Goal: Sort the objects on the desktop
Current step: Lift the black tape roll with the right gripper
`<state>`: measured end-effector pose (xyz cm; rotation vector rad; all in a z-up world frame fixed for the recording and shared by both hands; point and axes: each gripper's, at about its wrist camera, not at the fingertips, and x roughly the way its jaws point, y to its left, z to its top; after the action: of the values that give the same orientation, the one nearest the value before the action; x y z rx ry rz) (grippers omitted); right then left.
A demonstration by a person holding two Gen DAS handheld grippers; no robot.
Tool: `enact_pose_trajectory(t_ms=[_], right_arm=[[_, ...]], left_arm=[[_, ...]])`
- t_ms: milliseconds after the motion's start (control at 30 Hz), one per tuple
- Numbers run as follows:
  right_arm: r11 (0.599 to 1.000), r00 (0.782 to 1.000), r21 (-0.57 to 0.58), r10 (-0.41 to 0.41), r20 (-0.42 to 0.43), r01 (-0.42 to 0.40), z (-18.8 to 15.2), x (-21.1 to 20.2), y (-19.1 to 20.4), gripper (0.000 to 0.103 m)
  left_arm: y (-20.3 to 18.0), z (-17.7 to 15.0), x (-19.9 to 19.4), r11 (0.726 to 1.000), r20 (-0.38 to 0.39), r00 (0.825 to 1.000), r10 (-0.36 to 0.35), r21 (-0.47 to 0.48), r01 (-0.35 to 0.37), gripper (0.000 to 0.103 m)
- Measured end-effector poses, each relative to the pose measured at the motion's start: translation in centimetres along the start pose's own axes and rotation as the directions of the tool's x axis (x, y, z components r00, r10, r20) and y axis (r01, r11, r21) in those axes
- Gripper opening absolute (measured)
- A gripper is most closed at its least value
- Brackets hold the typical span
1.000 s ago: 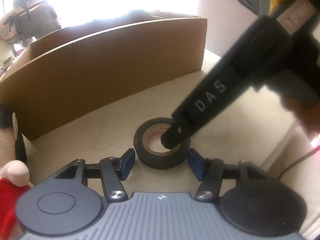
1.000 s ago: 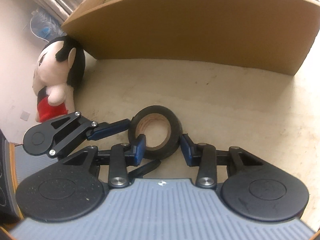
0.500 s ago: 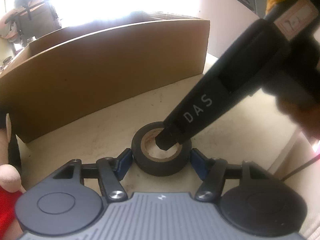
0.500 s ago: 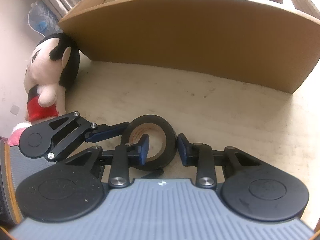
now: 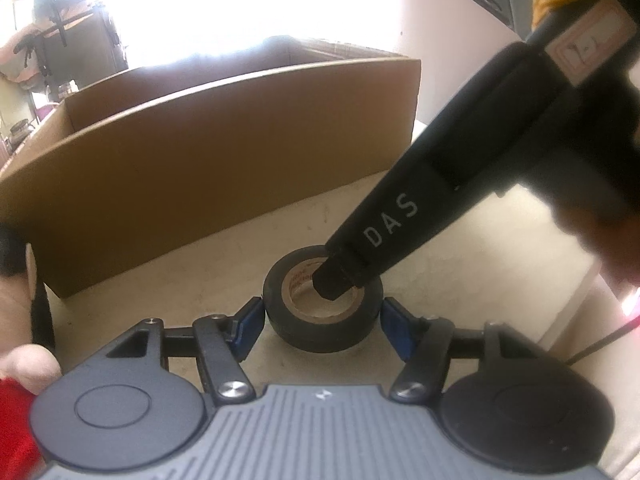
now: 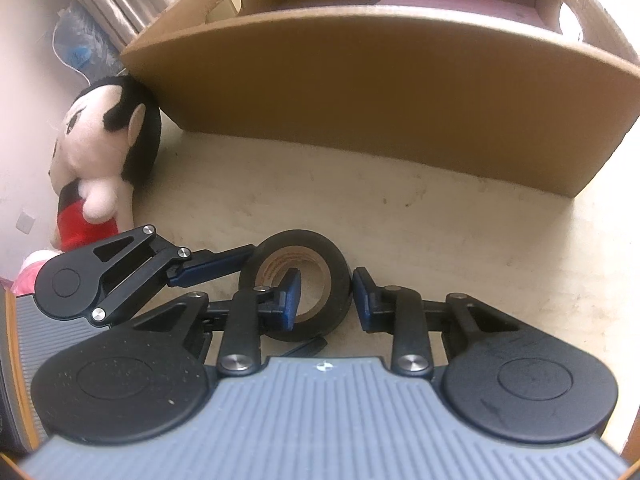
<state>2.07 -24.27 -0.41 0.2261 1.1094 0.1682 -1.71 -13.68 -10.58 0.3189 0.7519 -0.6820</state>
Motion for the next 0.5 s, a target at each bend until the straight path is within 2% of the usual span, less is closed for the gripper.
enact_pose_trajectory(t_ms=[500], right_arm=[[1.0, 1.0, -0.005, -0.001, 0.019, 0.001, 1.5, -2.7, 0.8, 0.028]], left_arm=[[-1.7, -0.3, -4.9, 0.999, 0.052, 0.998, 0.028, 0.023, -0.029, 0.065]])
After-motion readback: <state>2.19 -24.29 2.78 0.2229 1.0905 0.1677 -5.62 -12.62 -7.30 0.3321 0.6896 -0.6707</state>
